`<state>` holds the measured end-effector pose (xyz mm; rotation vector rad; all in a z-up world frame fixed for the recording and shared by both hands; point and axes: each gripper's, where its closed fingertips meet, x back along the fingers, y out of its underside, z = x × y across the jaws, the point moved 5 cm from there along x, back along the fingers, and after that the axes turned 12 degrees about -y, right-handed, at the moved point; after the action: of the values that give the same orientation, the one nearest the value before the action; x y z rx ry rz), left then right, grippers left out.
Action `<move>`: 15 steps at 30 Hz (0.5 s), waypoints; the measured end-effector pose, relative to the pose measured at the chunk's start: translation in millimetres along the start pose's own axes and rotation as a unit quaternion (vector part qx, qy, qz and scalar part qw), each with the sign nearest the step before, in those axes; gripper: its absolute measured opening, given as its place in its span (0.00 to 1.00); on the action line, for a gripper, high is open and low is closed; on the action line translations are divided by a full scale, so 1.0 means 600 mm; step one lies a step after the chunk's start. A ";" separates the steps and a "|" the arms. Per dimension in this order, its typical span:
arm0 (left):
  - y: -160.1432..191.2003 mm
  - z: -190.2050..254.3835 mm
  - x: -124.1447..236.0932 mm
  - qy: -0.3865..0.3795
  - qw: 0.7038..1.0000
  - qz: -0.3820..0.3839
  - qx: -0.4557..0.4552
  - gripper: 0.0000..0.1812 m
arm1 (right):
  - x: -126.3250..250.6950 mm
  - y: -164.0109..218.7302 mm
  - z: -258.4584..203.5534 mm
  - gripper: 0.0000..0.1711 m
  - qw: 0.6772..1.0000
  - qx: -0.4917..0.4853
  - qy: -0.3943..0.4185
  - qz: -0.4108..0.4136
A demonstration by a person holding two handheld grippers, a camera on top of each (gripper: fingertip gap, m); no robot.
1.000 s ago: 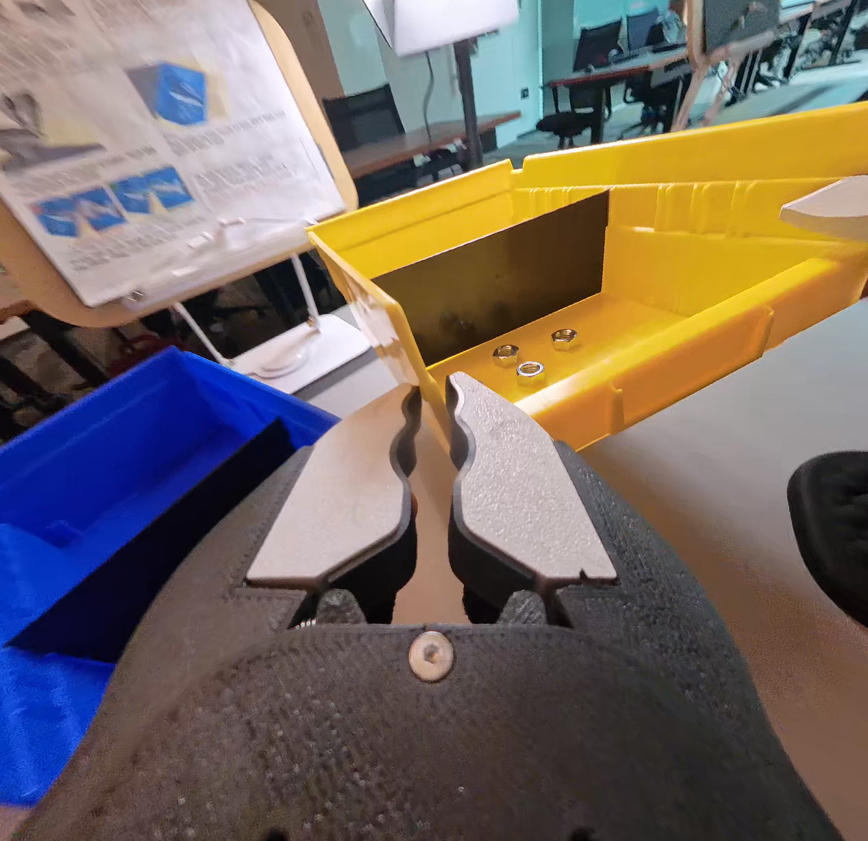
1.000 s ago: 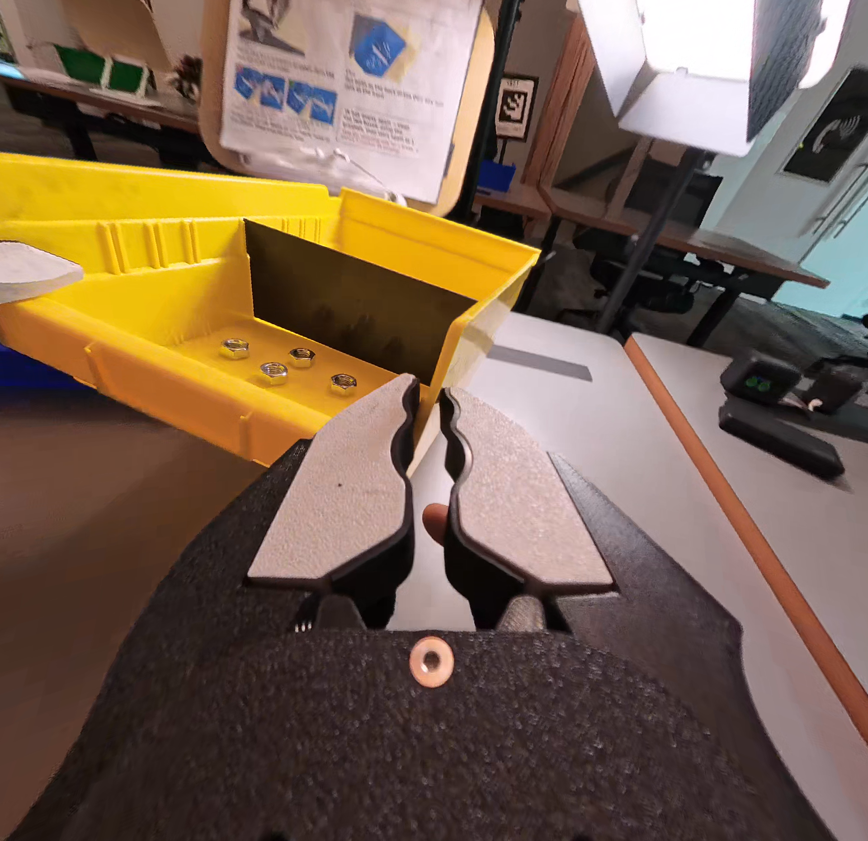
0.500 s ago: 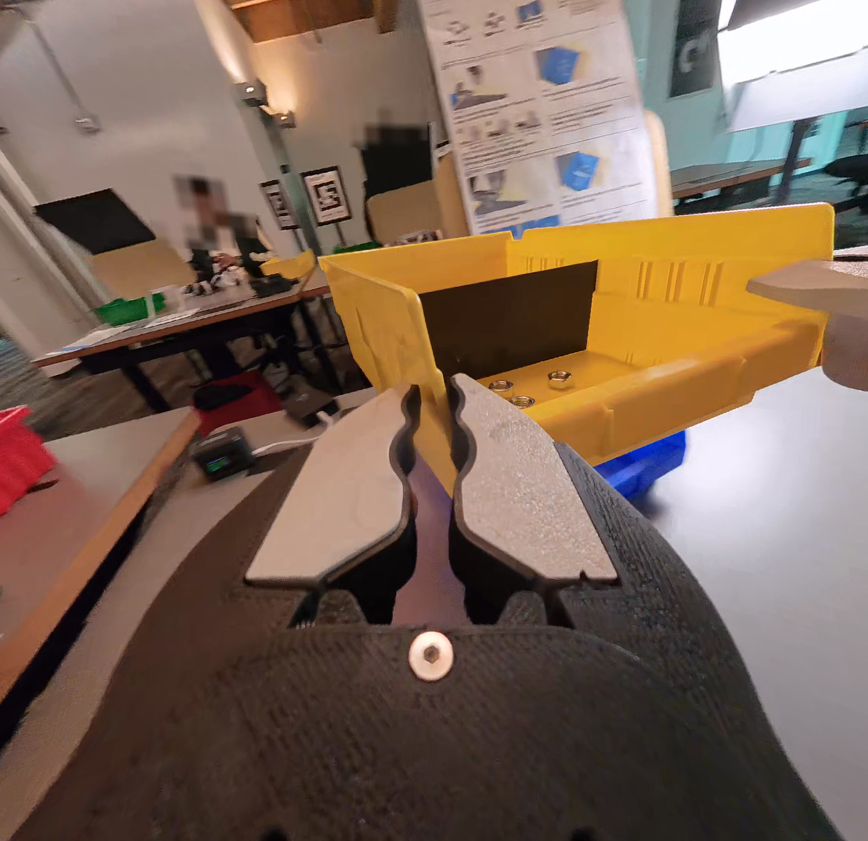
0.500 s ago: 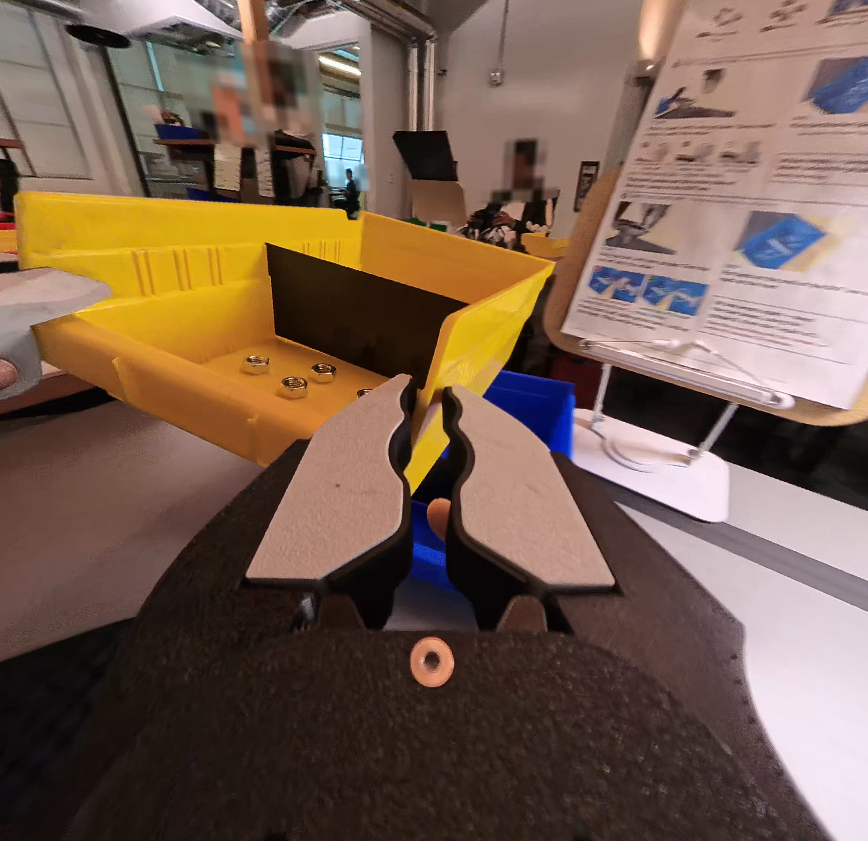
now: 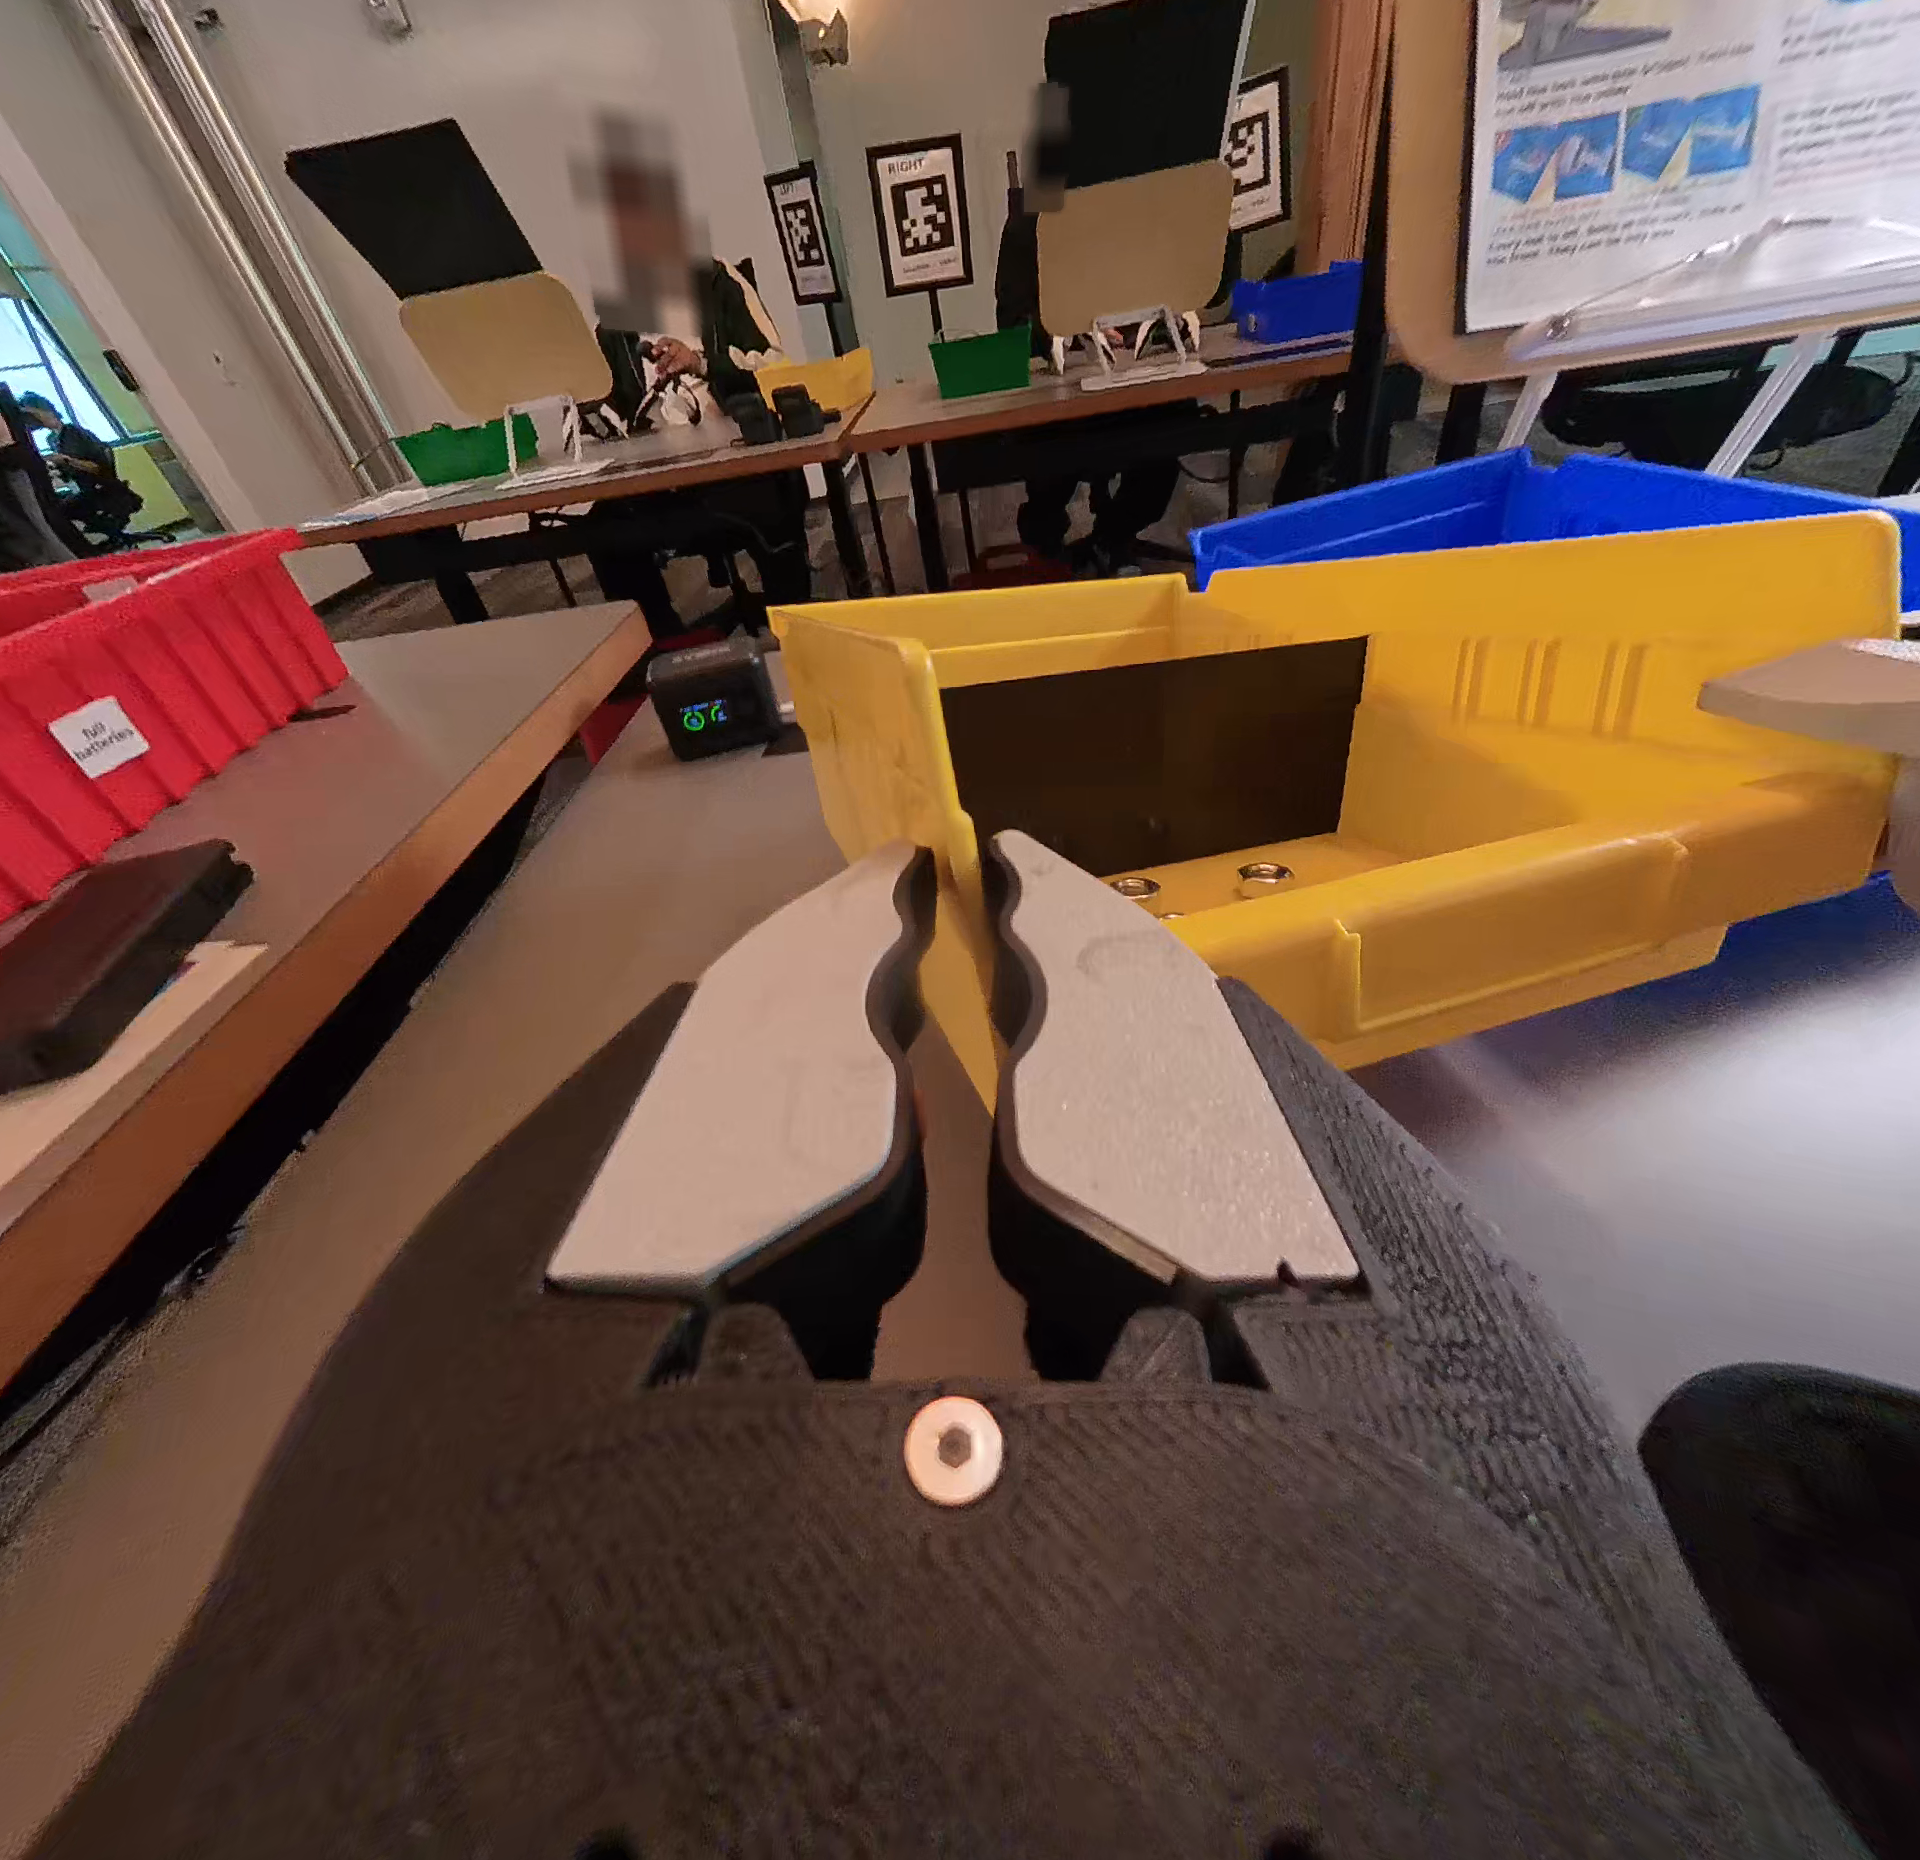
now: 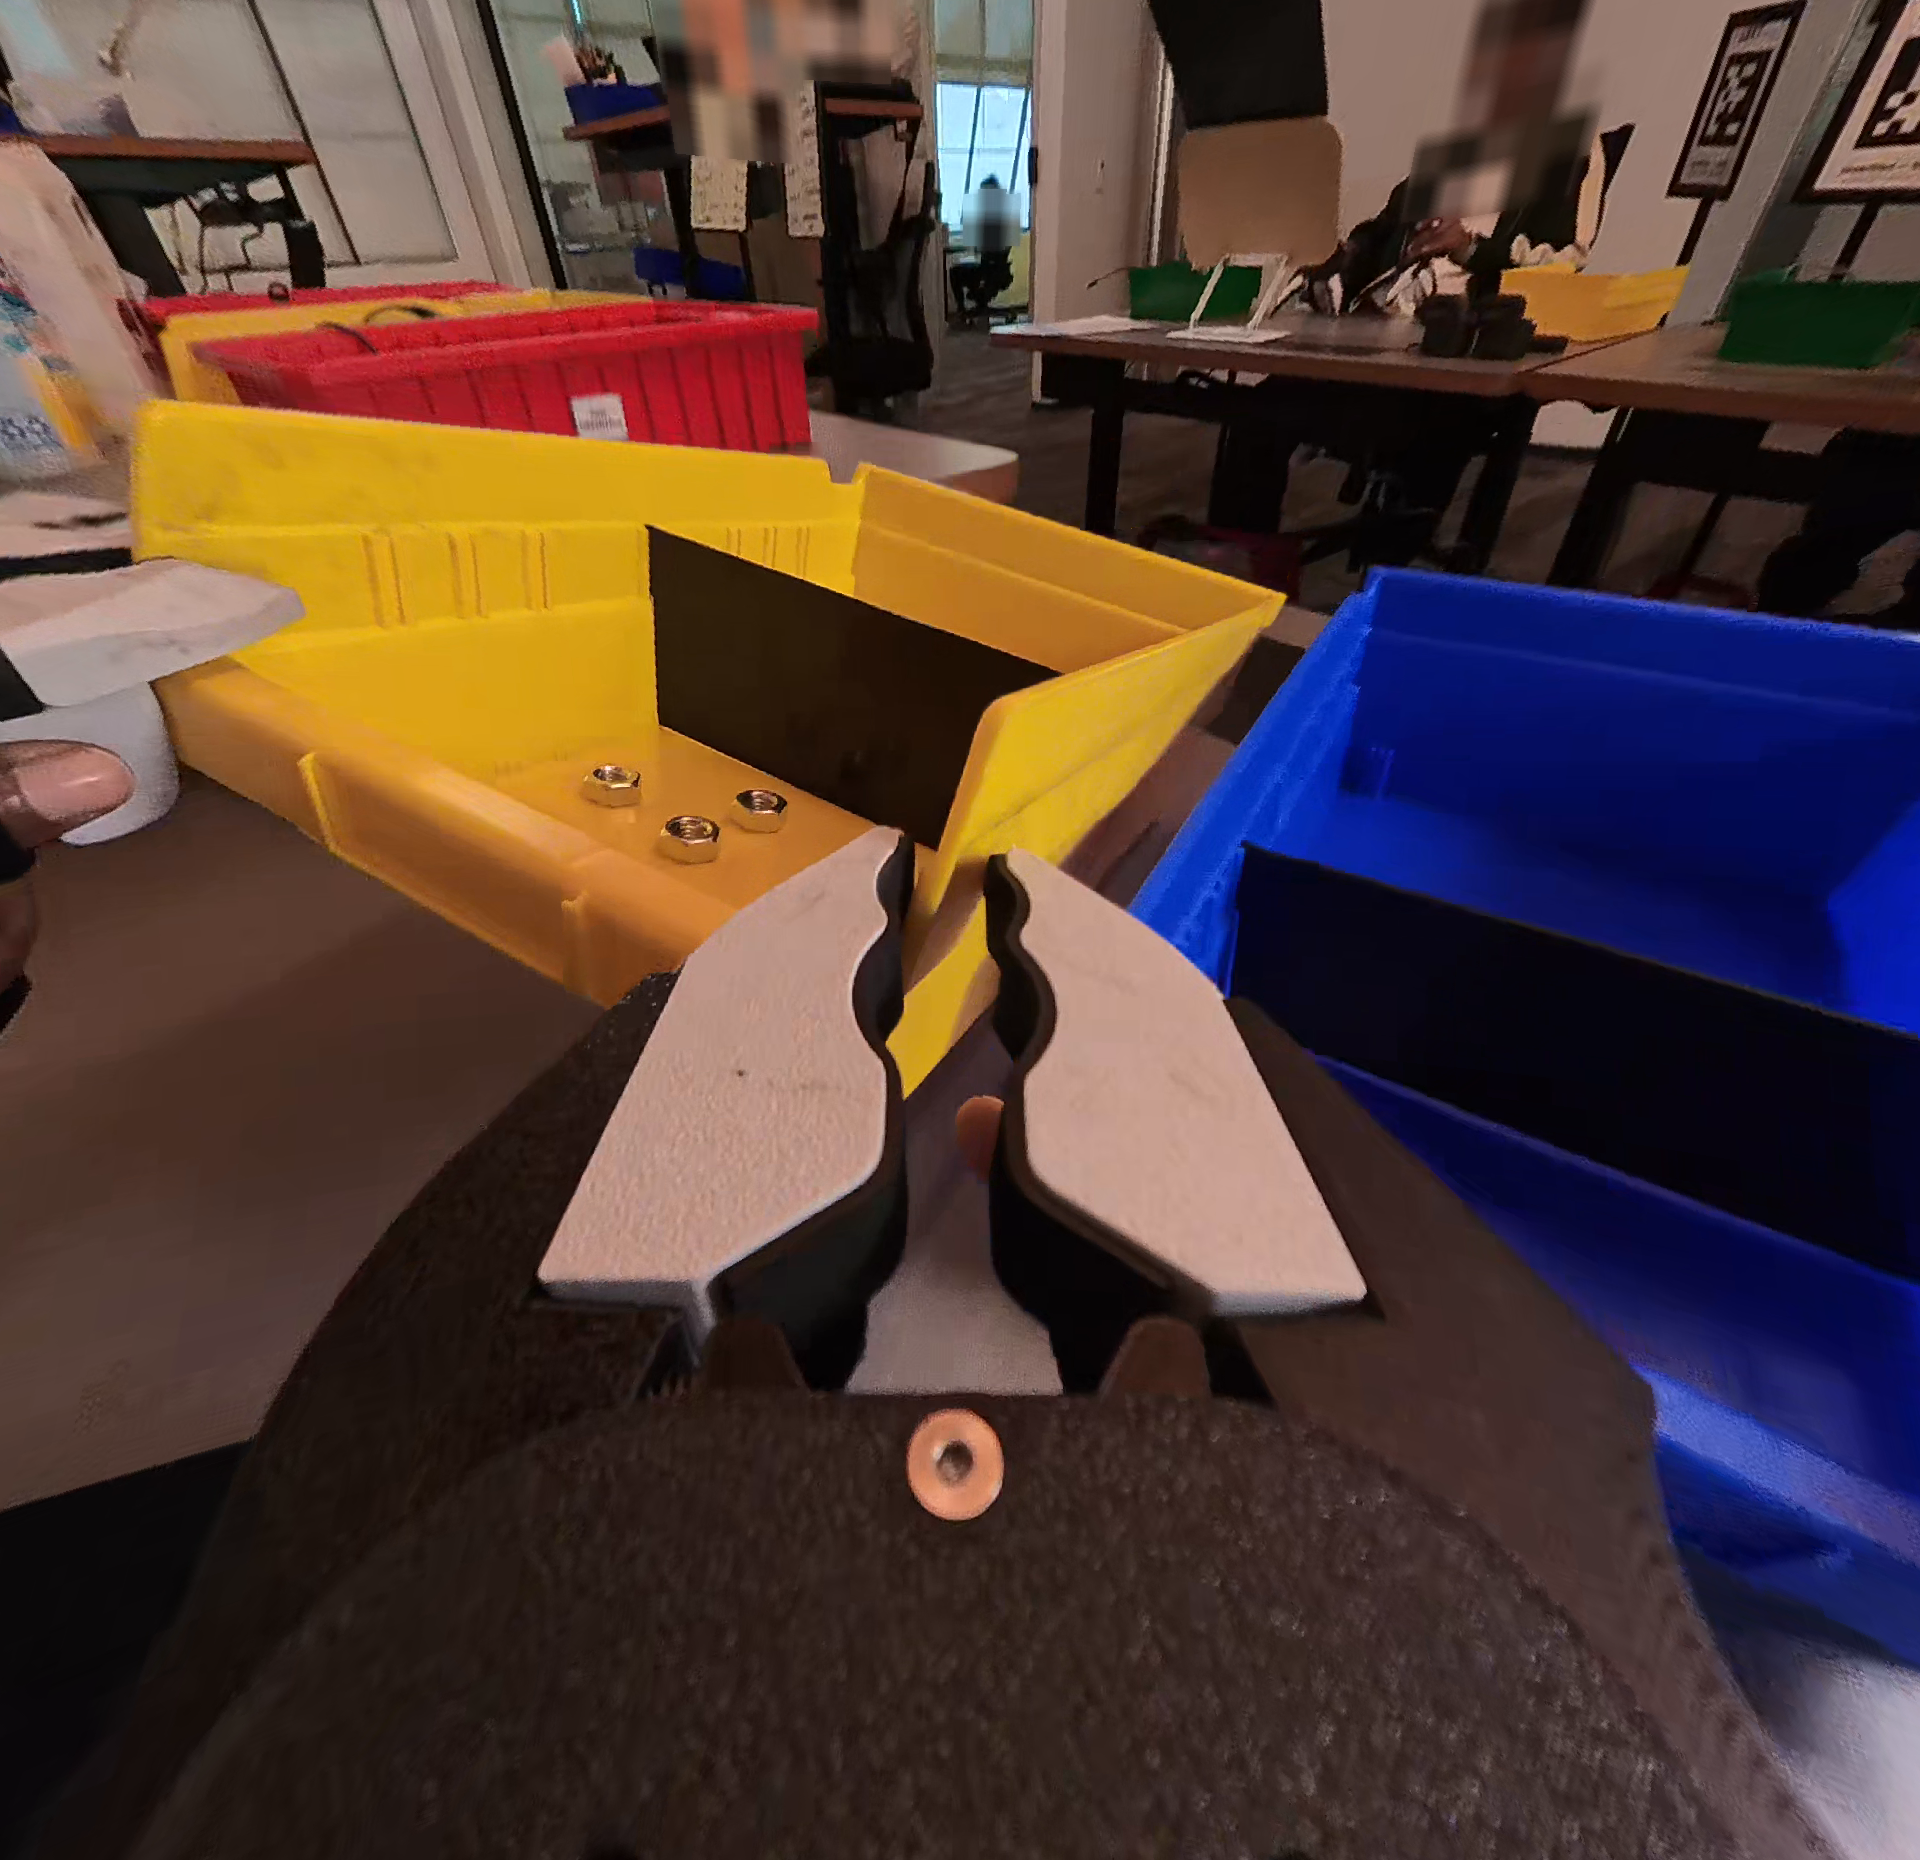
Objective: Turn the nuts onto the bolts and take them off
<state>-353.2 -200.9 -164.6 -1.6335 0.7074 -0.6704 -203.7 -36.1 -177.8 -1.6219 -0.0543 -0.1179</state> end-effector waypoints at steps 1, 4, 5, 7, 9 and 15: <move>0.014 -0.003 -0.004 -0.001 1.000 -0.003 0.000 0.04 | -0.005 0.012 -0.002 0.08 1.000 0.002 -0.002 -0.006; 0.040 0.000 -0.008 0.008 1.000 0.017 0.002 0.05 | -0.013 0.035 0.001 0.08 1.000 0.010 0.001 -0.019; 0.050 0.003 -0.012 0.015 1.000 0.011 0.004 0.06 | -0.014 0.041 0.004 0.08 1.000 0.010 -0.002 -0.029; 0.066 0.010 -0.018 0.045 0.999 -0.003 0.021 0.07 | -0.012 0.056 0.012 0.09 0.998 0.016 -0.013 -0.058; 0.077 0.016 -0.022 0.084 0.995 -0.031 0.035 0.12 | -0.002 0.067 0.015 0.10 0.994 0.014 -0.053 -0.093; 0.031 0.004 -0.004 0.108 0.992 -0.035 -0.049 0.20 | 0.080 0.021 0.072 0.25 0.970 0.108 -0.124 -0.178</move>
<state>-354.6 -200.2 -183.3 -1.6965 0.8534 -0.8838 -152.7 4.7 -187.0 -1.3887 -0.5347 -0.1774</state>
